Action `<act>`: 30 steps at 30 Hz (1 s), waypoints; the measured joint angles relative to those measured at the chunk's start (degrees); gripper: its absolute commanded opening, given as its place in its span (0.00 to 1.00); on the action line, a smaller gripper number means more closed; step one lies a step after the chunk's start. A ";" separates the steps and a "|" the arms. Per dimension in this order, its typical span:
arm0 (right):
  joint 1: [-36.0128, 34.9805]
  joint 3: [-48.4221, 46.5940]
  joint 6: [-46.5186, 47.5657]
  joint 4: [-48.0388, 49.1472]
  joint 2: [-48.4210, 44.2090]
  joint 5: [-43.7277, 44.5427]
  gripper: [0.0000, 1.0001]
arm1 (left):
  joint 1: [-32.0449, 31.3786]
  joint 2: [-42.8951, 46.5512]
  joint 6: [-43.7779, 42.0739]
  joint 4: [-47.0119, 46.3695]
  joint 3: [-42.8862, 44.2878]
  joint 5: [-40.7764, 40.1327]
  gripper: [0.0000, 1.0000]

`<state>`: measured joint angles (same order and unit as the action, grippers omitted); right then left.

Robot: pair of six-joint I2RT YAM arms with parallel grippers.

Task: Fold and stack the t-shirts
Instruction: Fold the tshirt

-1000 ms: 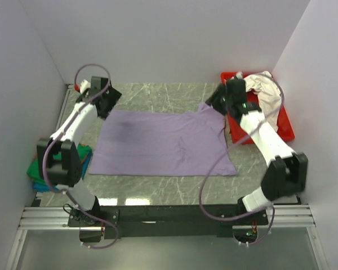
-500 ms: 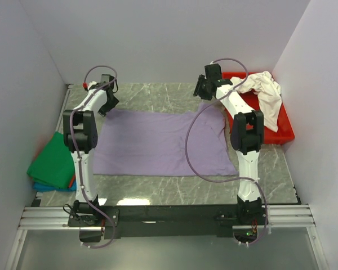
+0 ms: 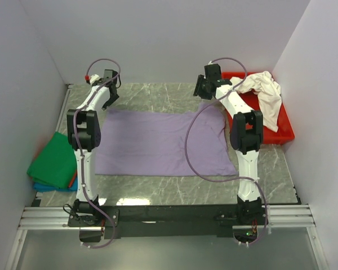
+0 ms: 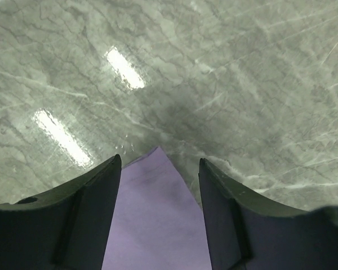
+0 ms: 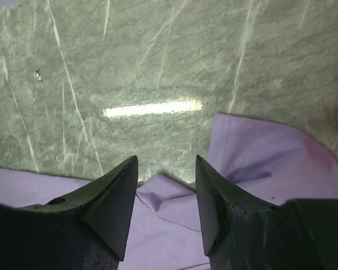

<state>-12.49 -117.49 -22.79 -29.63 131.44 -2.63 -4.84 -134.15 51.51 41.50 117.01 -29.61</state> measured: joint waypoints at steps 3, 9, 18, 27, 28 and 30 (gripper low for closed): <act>0.02 -0.96 0.20 0.00 0.42 0.00 0.52 | -0.87 -0.92 0.02 0.20 0.13 -0.98 0.58; 0.13 -3.21 0.81 -0.02 1.18 -0.02 0.52 | -1.64 -3.89 0.13 1.09 1.14 -1.51 0.50; 0.48 -5.31 1.81 -0.42 5.49 0.04 0.53 | -1.55 -5.09 0.33 2.08 2.01 -1.73 0.28; 0.52 -6.08 2.89 -3.23 8.98 3.13 0.55 | -1.55 -4.61 0.22 1.09 0.68 -2.03 0.04; 0.55 -6.19 2.89 -3.61 8.98 3.72 0.55 | -1.53 -4.42 0.22 0.81 0.33 -2.01 0.04; 0.55 -6.95 2.69 -4.46 8.98 4.94 0.55 | -1.51 -4.33 0.22 0.55 0.11 -2.01 0.04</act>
<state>-11.94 -124.44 -20.10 -34.09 140.42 2.31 -6.35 -138.47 51.72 42.04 117.12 -31.62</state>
